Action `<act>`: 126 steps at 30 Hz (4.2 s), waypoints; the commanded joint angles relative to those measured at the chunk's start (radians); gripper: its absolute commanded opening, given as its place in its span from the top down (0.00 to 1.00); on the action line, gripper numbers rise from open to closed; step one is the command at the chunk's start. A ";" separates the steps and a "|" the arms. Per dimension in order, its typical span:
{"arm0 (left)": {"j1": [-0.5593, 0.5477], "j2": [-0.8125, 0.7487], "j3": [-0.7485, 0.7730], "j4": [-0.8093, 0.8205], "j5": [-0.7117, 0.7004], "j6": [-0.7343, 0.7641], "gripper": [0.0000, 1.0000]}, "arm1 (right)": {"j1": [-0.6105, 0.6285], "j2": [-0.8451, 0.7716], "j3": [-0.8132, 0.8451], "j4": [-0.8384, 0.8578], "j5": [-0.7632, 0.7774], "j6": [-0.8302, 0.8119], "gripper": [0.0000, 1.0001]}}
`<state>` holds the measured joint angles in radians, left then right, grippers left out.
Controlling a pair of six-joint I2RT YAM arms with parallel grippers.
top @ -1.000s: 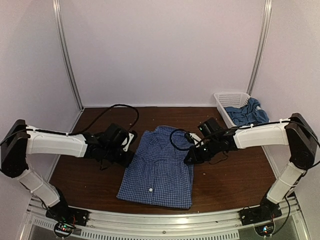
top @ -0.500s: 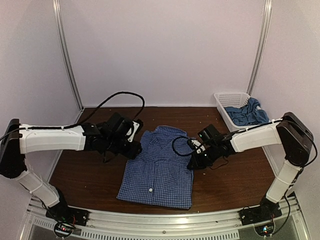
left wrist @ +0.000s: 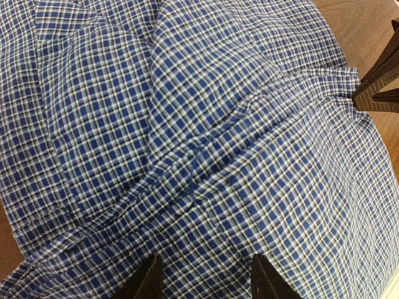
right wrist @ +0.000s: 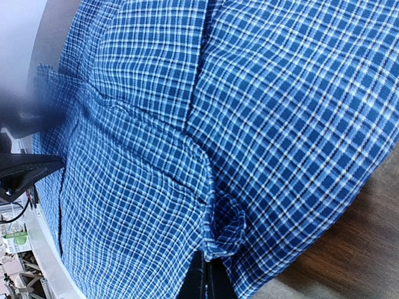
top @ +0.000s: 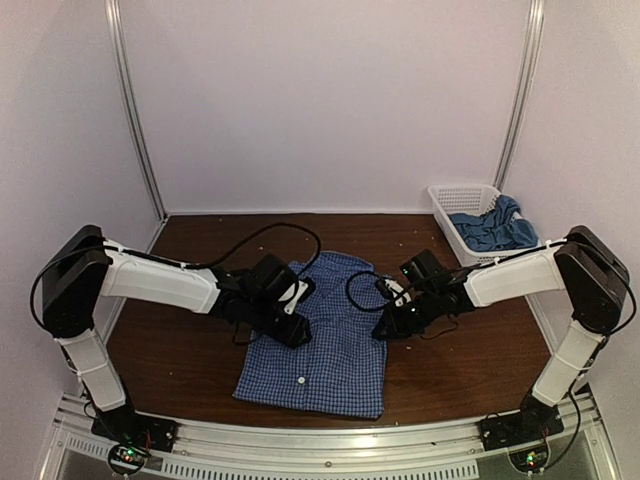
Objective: Fold and stack the mixed laundry pile
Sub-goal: Adjust the 2/3-rectangle-folded shirt at the center of the board.
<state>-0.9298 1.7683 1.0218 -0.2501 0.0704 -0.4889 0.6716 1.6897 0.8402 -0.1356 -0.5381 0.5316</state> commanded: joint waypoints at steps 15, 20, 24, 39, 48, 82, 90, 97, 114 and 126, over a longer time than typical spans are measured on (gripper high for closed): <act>0.000 -0.010 0.054 0.029 -0.041 -0.022 1.00 | -0.013 -0.019 -0.025 0.034 -0.022 0.005 1.00; -0.031 -0.063 0.053 0.073 -0.010 0.007 1.00 | -0.014 -0.018 -0.027 0.044 -0.023 0.009 1.00; -0.041 -0.062 0.042 0.151 0.078 -0.008 1.00 | -0.015 -0.019 -0.026 0.047 -0.026 0.013 1.00; -0.026 0.122 0.023 0.325 0.219 -0.080 0.83 | -0.018 -0.125 -0.030 0.034 -0.021 0.019 0.73; 0.043 -0.147 -0.055 0.296 0.239 -0.094 0.58 | 0.018 -0.179 0.046 0.037 -0.059 0.028 0.73; 0.227 -0.187 -0.299 0.310 0.253 -0.072 0.78 | 0.201 0.314 0.358 0.036 -0.118 -0.003 0.82; 0.226 -0.206 -0.313 0.301 0.245 -0.057 1.00 | 0.187 0.064 0.310 -0.033 -0.047 0.002 0.73; 0.214 -0.213 -0.310 0.287 0.215 -0.044 1.00 | 0.064 -0.134 0.050 -0.110 0.044 0.041 0.69; 0.201 -0.207 -0.280 0.266 0.182 -0.028 1.00 | 0.029 -0.036 0.062 -0.132 0.098 0.001 0.71; 0.175 -0.189 -0.242 0.222 0.133 0.004 1.00 | 0.034 -0.052 0.061 -0.184 0.161 -0.008 0.67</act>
<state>-0.7376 1.5715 0.7467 -0.0231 0.2474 -0.5144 0.7025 1.6794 0.8841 -0.2817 -0.4370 0.5442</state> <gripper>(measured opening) 0.008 0.325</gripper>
